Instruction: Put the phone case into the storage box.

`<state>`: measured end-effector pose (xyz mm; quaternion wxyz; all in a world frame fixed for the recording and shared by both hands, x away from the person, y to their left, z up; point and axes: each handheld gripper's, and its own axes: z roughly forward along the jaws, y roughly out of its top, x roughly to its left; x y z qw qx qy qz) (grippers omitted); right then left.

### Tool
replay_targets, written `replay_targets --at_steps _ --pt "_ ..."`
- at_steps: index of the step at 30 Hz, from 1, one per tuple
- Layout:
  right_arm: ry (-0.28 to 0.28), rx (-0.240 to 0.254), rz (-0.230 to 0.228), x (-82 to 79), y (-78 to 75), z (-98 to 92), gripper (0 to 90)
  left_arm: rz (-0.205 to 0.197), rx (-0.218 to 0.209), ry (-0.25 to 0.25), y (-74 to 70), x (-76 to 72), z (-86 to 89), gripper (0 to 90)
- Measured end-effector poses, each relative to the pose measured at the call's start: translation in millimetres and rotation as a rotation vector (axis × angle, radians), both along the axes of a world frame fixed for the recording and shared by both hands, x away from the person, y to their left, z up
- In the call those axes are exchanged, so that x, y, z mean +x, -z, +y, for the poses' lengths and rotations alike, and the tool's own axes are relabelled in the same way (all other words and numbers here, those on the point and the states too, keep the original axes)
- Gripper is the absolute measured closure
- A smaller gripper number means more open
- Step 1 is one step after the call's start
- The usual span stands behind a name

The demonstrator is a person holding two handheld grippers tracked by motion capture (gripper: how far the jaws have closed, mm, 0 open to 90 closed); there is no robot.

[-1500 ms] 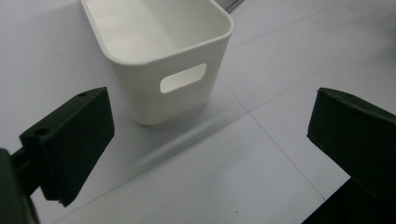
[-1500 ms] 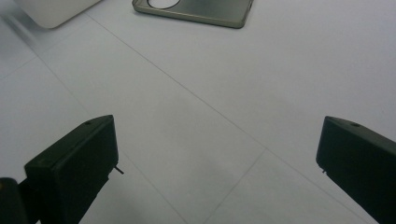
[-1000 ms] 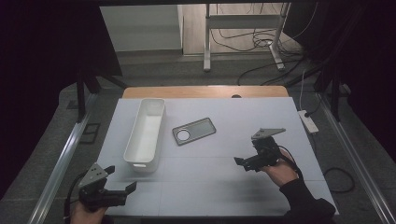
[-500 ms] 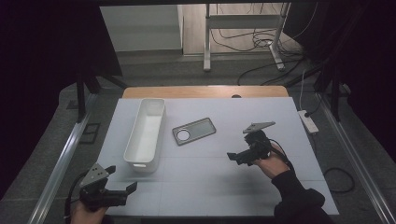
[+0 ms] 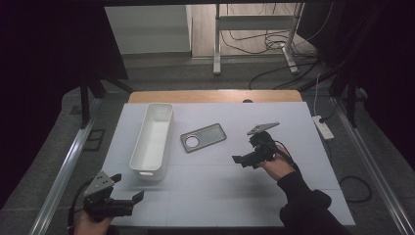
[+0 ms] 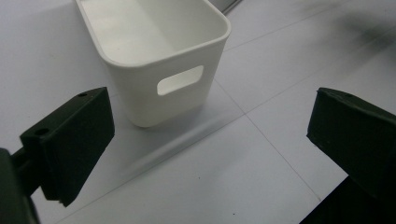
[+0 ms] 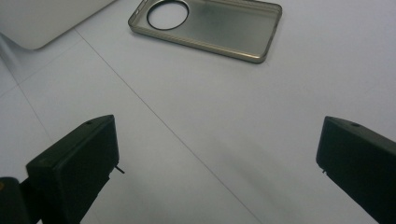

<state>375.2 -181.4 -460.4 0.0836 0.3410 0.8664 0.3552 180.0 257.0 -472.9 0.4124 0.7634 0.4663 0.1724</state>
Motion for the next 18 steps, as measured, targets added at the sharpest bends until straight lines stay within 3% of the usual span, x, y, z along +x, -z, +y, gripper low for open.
replay_targets --at_steps 14,18 --pt "-0.015 0.005 0.021 17.1 4.0 17.7 0.0 0.001 -0.002 0.003 0.1 0.5 0.5 1.5" --pt "-0.032 -0.016 0.030 21.5 6.0 25.5 0.4 0.002 -0.002 0.004 0.0 0.5 0.5 1.5"
